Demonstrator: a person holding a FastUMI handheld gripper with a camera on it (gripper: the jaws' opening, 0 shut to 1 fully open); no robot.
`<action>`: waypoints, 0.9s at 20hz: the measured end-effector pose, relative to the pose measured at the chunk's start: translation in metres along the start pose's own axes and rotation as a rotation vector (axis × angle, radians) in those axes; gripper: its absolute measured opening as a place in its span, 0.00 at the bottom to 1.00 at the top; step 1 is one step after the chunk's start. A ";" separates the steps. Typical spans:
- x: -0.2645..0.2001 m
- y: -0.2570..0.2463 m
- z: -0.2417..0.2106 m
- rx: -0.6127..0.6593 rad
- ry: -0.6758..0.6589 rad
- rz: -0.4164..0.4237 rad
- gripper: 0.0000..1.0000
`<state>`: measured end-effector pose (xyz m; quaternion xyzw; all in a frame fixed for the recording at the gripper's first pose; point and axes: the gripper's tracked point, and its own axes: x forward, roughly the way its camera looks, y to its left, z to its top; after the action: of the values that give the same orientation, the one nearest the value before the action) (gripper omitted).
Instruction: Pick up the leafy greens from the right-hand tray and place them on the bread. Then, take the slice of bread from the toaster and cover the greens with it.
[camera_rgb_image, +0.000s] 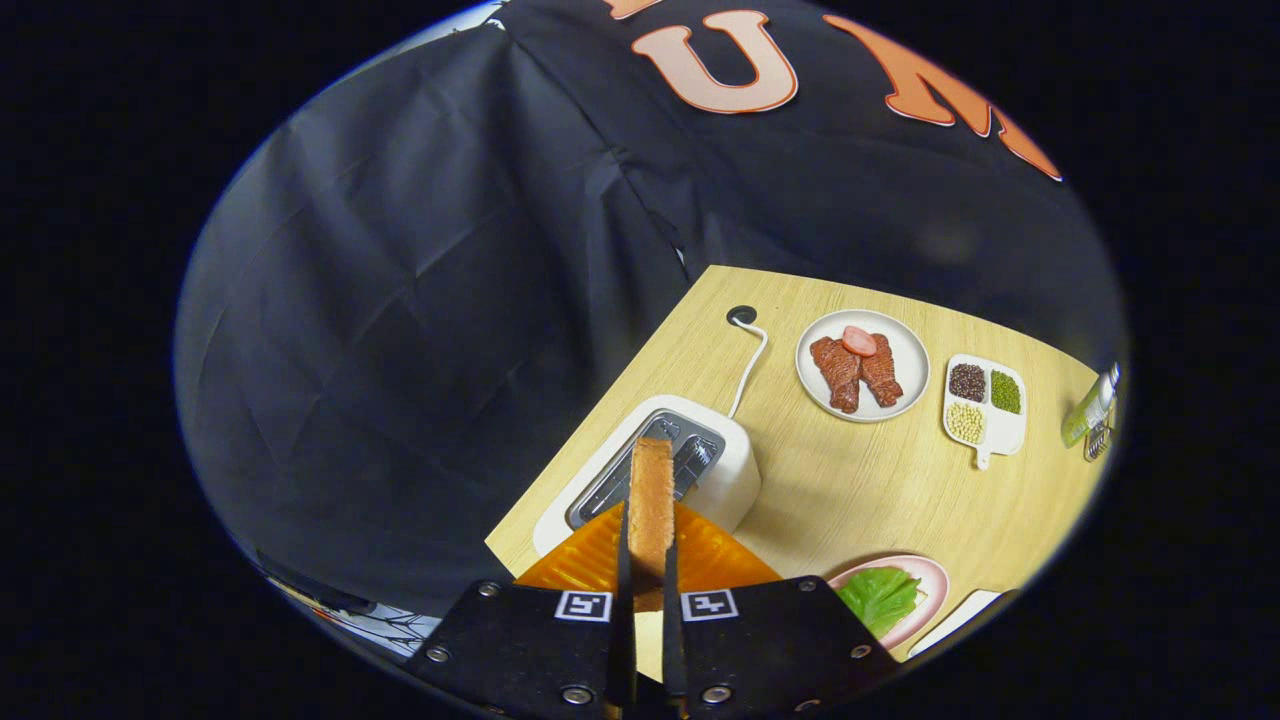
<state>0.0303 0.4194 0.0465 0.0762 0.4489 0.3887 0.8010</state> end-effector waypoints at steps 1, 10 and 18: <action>-0.005 -0.003 -0.002 0.010 -0.011 0.007 0.11; -0.030 -0.058 -0.028 0.140 -0.059 0.050 0.11; -0.060 -0.099 -0.063 0.189 -0.102 0.067 0.11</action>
<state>0.0190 0.2959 0.0023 0.1861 0.4393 0.3668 0.7986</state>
